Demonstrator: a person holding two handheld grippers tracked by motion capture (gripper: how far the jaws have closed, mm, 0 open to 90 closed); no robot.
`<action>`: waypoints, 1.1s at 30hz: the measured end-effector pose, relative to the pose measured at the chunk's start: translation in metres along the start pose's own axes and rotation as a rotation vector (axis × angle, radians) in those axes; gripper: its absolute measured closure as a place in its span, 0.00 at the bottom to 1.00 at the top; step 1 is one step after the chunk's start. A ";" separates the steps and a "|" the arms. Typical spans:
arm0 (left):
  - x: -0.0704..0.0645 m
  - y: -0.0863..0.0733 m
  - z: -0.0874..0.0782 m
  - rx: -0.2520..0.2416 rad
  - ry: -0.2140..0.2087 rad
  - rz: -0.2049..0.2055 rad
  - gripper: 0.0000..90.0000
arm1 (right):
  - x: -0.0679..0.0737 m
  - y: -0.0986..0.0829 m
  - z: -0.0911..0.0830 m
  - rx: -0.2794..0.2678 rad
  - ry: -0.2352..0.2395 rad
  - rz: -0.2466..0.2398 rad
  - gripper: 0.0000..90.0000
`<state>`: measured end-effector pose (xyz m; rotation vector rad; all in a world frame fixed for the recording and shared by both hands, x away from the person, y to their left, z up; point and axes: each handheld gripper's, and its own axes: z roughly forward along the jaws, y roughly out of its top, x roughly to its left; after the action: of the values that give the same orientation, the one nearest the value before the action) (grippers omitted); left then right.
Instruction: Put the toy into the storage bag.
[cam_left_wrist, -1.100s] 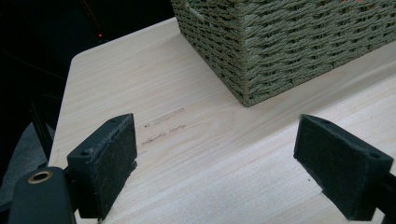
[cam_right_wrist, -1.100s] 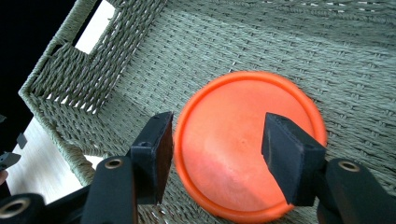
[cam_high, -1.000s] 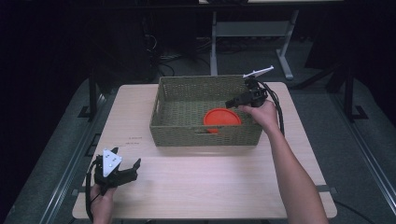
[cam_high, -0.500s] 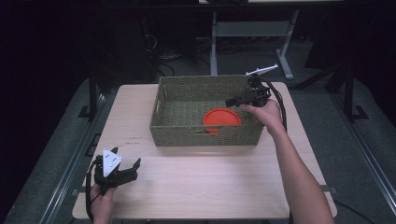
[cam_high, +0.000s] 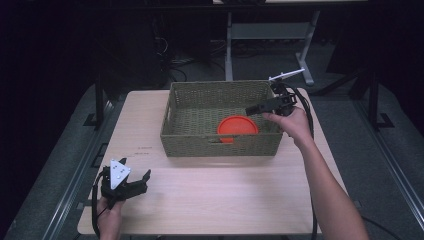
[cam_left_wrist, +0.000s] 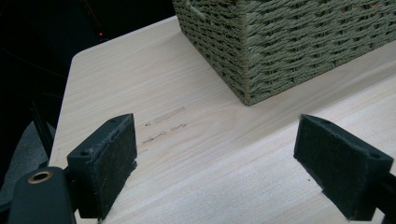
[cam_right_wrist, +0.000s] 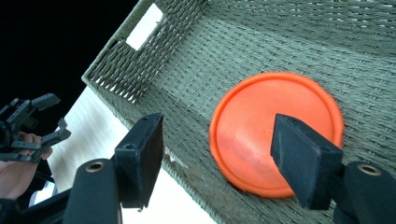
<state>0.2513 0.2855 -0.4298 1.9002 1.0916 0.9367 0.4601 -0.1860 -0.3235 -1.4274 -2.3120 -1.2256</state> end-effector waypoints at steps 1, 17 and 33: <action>0.000 0.000 0.000 0.001 -0.001 -0.001 0.14 | 0.000 -0.001 -0.001 -0.002 0.000 -0.003 0.37; 0.000 0.000 0.001 0.007 -0.001 -0.001 0.14 | 0.006 -0.024 -0.007 -0.006 0.046 -0.047 0.34; -0.001 0.000 0.001 0.003 -0.001 -0.002 0.14 | 0.013 -0.048 -0.020 -0.001 0.075 -0.091 0.32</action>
<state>0.2520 0.2844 -0.4306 1.9012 1.0948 0.9339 0.4094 -0.2015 -0.3310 -1.2666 -2.3493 -1.2809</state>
